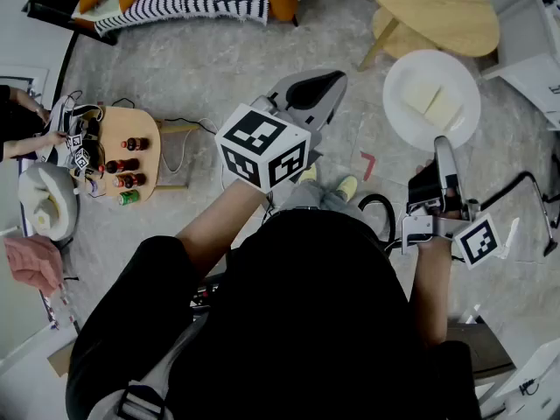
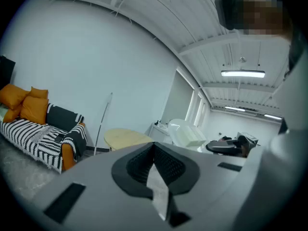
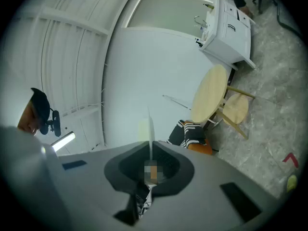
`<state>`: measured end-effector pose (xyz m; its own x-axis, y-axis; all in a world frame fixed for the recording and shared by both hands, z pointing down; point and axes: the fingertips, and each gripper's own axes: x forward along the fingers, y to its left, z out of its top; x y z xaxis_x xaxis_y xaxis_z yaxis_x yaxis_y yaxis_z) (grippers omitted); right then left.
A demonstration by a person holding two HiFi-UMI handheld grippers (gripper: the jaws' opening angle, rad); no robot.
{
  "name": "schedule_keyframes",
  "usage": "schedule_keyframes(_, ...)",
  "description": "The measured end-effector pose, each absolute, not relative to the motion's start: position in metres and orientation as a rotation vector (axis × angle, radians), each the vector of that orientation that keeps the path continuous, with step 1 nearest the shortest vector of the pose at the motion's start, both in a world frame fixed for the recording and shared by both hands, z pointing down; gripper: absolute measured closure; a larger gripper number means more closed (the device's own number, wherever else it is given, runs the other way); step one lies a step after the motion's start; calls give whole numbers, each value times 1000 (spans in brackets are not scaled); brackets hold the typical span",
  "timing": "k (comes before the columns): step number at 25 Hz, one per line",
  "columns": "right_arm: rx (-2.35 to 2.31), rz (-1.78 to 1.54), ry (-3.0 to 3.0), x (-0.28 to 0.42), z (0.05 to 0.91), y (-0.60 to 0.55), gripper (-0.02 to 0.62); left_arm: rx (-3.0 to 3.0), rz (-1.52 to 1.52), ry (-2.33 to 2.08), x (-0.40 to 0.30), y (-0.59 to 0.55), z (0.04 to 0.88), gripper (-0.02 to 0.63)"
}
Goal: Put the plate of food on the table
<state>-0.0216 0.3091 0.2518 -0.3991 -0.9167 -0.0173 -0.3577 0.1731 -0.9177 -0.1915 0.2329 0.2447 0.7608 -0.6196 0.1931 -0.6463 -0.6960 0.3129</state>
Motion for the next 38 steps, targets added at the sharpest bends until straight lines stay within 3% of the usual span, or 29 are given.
schedule_keyframes(27, -1226, -1186, 1865, -21, 246, 303, 574, 2612, 107, -910, -184, 228, 240, 598)
schedule_keyframes(38, -1278, -1144, 1871, -49, 238, 273, 574, 2614, 88, -891, -218, 197, 246, 598)
